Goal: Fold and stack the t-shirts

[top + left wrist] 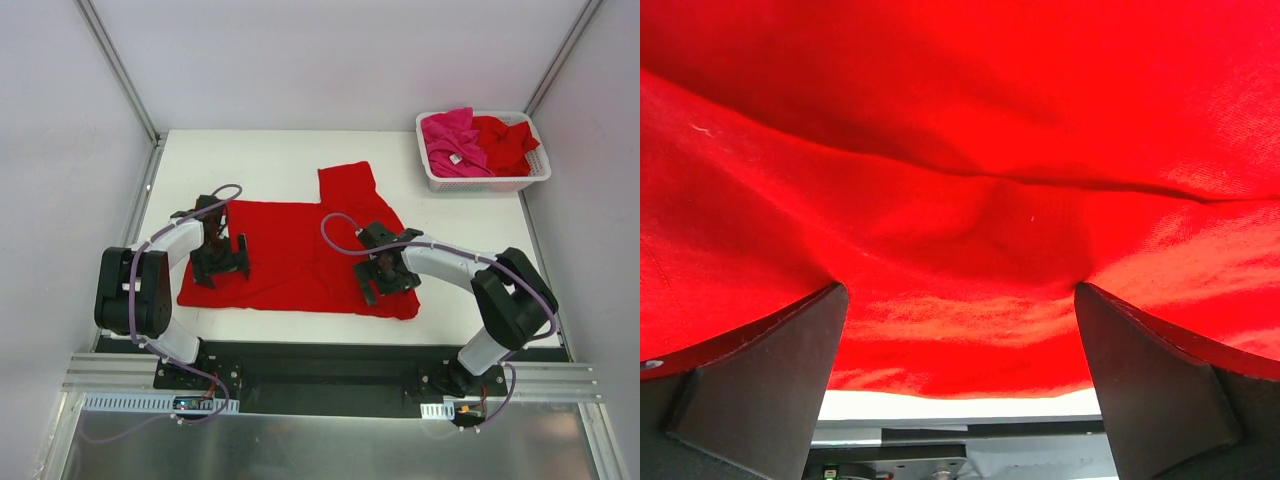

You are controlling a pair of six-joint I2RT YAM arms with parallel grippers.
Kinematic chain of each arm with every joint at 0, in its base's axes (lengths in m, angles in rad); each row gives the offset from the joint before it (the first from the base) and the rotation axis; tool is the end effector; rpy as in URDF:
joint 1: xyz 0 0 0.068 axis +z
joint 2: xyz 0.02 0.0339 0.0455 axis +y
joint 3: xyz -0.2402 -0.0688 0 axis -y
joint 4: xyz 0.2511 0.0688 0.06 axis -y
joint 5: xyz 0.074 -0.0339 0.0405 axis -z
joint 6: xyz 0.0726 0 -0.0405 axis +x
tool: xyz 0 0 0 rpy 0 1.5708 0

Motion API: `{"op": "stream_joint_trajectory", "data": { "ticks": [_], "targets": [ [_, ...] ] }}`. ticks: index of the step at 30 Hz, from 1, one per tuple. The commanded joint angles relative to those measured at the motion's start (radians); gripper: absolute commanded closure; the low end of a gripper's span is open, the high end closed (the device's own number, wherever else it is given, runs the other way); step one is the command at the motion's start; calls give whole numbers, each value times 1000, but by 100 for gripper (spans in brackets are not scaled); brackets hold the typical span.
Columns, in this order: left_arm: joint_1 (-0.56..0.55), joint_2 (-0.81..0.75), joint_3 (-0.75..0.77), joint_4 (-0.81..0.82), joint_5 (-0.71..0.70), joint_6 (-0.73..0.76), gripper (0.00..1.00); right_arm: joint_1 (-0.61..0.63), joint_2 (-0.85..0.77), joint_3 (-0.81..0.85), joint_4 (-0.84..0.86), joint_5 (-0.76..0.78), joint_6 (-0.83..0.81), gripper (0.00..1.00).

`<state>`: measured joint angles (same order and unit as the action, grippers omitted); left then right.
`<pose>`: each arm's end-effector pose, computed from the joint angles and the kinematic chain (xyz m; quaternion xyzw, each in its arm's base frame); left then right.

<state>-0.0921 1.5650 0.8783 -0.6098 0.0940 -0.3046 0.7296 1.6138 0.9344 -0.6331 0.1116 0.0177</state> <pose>0.2886 -0.0335 0.1001 -0.0986 0.9846 -0.0725 0.1247 0.2295 0.1944 0.1011 -0.3383 0.9306 -0.0046 0.1399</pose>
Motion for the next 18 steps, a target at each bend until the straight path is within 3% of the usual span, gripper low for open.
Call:
{"op": "stream_joint_trajectory", "data": {
  "ticks": [1, 7, 13, 18],
  "targets": [
    [51, 24, -1, 24, -4, 1, 1, -56, 11, -5, -23, -9, -9, 4],
    [135, -3, -13, 22, 0, 28, 1, -91, 0, 20, -89, 13, -47, 4],
    [141, -36, -21, 12, 0, 25, 1, -98, 14, 37, -134, 14, -48, 4],
    [140, -83, 30, -28, 85, -19, 1, -93, -31, 93, -181, -4, -36, 4]
  ]
}}
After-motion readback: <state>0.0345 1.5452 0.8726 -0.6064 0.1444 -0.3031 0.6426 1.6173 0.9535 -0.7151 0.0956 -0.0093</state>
